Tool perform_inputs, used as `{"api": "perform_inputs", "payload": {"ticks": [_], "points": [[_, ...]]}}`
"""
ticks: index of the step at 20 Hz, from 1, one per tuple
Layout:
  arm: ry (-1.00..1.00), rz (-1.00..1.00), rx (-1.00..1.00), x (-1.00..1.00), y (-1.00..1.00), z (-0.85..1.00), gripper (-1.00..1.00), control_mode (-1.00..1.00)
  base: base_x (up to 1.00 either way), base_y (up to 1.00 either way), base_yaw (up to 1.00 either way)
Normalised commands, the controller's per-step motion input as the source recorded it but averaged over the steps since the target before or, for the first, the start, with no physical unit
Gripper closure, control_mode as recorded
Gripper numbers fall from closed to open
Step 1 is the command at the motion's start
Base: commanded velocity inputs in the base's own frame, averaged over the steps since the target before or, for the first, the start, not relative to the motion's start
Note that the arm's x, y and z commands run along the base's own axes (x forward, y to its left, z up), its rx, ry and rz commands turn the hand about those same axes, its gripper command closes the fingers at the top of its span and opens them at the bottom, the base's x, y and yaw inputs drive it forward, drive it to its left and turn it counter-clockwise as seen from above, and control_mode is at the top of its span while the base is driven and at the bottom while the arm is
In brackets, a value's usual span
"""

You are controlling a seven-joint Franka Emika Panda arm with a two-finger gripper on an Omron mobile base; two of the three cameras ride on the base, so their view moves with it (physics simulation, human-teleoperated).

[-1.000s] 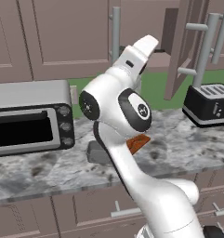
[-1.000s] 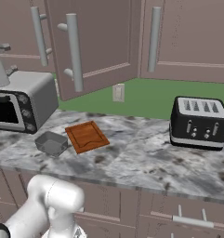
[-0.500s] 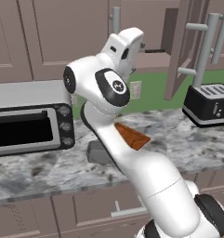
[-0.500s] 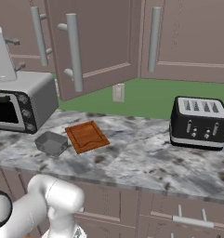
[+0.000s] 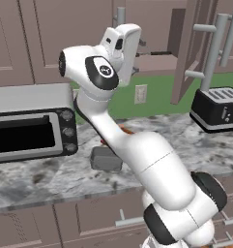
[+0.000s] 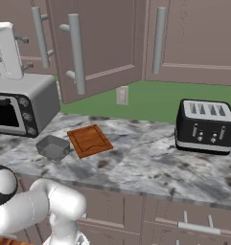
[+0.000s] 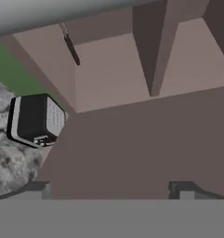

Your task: Pick the pan from the cabinet and place it on the stove. Then turn on the stove burner for the pan.

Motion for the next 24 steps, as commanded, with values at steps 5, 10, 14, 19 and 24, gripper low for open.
{"api": "perform_inputs", "payload": {"ticks": [5,10,14,19,24], "points": [[0.13,-0.13,0.0,0.36,-0.11,-0.01,-1.0,-1.0,0.0,0.0,0.0],[0.09,-0.12,0.0,0.3,-0.33,-0.13,-1.0,-1.0,0.0,0.0,0.0],[0.06,-0.13,0.0,0.23,-0.36,-0.18,-1.0,-1.0,0.0,0.0,0.0],[0.02,-0.13,0.0,0.03,-0.44,-0.1,-1.0,-1.0,0.0,0.0,0.0],[0.01,-0.14,0.0,0.0,-0.47,-0.07,-1.0,-1.0,0.0,0.0,0.0]]}}
